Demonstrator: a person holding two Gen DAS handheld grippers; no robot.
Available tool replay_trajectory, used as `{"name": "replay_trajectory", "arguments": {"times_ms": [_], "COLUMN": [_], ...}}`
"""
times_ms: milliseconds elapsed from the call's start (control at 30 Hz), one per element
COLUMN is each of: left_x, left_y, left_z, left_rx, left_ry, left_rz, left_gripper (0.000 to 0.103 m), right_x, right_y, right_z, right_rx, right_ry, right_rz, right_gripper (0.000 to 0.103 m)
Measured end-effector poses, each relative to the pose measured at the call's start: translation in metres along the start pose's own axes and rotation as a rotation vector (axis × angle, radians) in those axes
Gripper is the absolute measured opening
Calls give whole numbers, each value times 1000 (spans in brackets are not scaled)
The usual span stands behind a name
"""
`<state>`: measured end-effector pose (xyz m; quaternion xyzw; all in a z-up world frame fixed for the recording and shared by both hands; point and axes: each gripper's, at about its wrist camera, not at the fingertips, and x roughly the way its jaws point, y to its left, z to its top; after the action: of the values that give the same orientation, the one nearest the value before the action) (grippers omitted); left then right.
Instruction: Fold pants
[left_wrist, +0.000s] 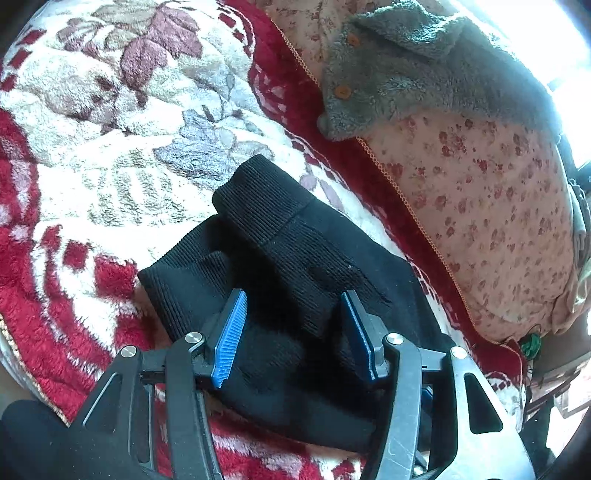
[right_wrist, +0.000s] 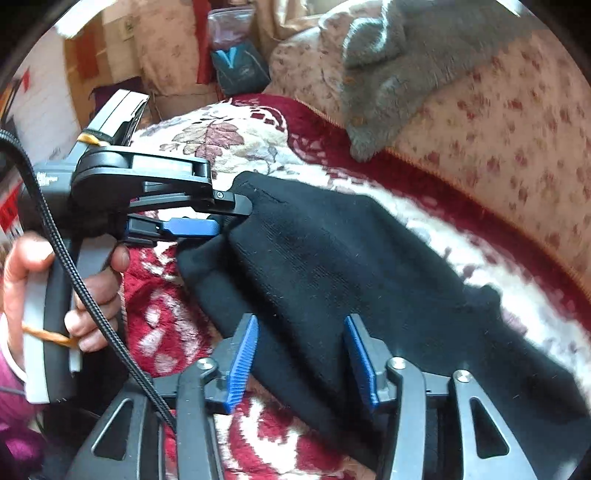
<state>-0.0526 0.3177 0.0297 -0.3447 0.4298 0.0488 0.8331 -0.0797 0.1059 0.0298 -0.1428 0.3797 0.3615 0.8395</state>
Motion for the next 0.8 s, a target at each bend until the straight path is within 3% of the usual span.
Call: {"name": "replay_trajectory", "arguments": {"times_ms": [100, 200, 233, 267, 300, 400, 600, 800], "left_x": [4, 7, 9, 10, 11, 8, -33, -71], "left_y": [1, -3, -5, -7, -9, -21, -44, -24], "left_z": [3, 10, 12, 16, 18, 25, 30, 16], "left_rx": [-20, -32, -40, -41, -39, -17, 36, 69], "left_ry": [2, -5, -7, -7, -8, -25, -99, -132], "left_rz": [-4, -6, -20, -31, -36, -37, -75, -46], "left_gripper": [52, 52, 52, 47, 28, 14, 11, 10], "right_x": [15, 20, 22, 24, 26, 24, -3, -28], "right_y": [3, -1, -4, -11, -21, -55, -74, -58], "right_z": [1, 4, 6, 9, 12, 19, 26, 22], "right_rx": [-49, -64, -60, -36, 11, 210, 307, 311], "right_ry": [15, -30, -37, -35, -27, -30, -70, -83], "right_rz": [-32, -39, -22, 8, 41, 172, 286, 405], "right_gripper": [49, 48, 42, 36, 33, 21, 16, 16]}}
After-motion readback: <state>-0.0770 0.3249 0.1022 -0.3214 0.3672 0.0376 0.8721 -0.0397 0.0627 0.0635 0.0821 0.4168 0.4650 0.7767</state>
